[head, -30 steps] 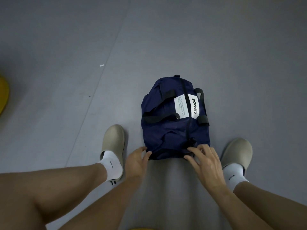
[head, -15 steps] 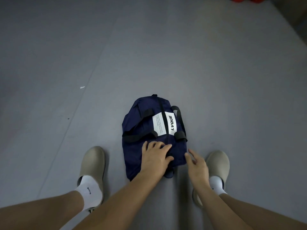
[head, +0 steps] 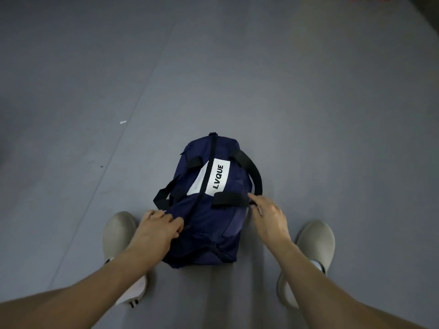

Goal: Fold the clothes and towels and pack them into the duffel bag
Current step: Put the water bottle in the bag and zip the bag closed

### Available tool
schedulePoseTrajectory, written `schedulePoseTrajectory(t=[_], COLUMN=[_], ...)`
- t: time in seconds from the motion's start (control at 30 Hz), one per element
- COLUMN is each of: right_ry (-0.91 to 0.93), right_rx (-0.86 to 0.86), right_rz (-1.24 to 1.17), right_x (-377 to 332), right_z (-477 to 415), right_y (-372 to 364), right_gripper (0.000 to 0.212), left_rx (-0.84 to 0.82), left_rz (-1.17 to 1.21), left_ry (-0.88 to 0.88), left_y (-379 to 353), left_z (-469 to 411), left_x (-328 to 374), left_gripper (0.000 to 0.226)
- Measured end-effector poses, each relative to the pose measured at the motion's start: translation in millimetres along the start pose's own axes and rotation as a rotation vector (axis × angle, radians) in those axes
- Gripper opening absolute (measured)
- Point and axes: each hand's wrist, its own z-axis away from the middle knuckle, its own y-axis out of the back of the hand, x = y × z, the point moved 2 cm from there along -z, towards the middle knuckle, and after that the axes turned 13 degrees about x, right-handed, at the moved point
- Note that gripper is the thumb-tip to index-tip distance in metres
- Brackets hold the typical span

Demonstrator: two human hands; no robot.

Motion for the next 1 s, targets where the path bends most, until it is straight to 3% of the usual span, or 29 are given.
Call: schedulePoseTrajectory(t=[0.1, 0.23, 0.33, 0.43, 0.53, 0.6, 0.67, 0.77, 0.83, 0.93, 1.0], right_ry=[0.04, 0.058, 0.128, 0.209, 0.164, 0.066, -0.016, -0.058, -0.017, 0.007, -0.022], right_rx=[0.0, -0.004, -0.092, -0.199, -0.279, -0.317, -0.336, -0.286, -0.224, -0.128, -0.074], right_rz=[0.0, 0.007, 0.086, 0.241, 0.303, 0.261, 0.199, 0.157, 0.199, 0.259, 0.287], right_x=[-8.4, -27.8, -39.4, -43.7, -45.0, -41.5, -37.8, -34.4, -34.4, -28.0, -15.4], right_z=[-37.7, -92.0, -139.2, -179.8, -206.2, -213.7, -215.4, -209.6, -205.2, -200.3, -193.2], right_y=[-4.7, -17.9, -36.4, -54.4, -69.4, -78.1, -83.8, -86.2, -80.7, -59.5, -39.6], right_gripper=[0.034, 0.035, 0.041, 0.049, 0.059, 0.064, 0.058, 0.019, 0.016, 0.018, 0.018], left_rx=[-0.083, -0.12, -0.061, -0.109, -0.192, -0.296, -0.363, -0.283, -0.288, -0.177, -0.087], left_rz=[0.05, 0.125, 0.297, 0.298, 0.284, 0.303, 0.279, 0.238, 0.2, 0.127, 0.148], left_ry=[0.15, 0.351, 0.464, 0.495, 0.46, 0.561, 0.657, 0.524, 0.396, 0.31, 0.251], left_y=[-1.7, -18.9, -34.6, -36.0, -49.3, -57.1, -62.9, -68.0, -78.7, -80.8, -71.3], left_z=[17.4, 46.3, 47.2, 48.2, 56.2, 53.8, 53.6, 59.4, 72.9, 67.3, 56.1], left_x=[-8.3, 19.2, 42.7, 58.7, 56.8, 48.0, 45.3, 46.9, 36.0, 6.4, -13.7], left_gripper=[0.049, 0.005, 0.02, 0.009, 0.045, 0.069, 0.076, 0.048, 0.058, 0.092, 0.091])
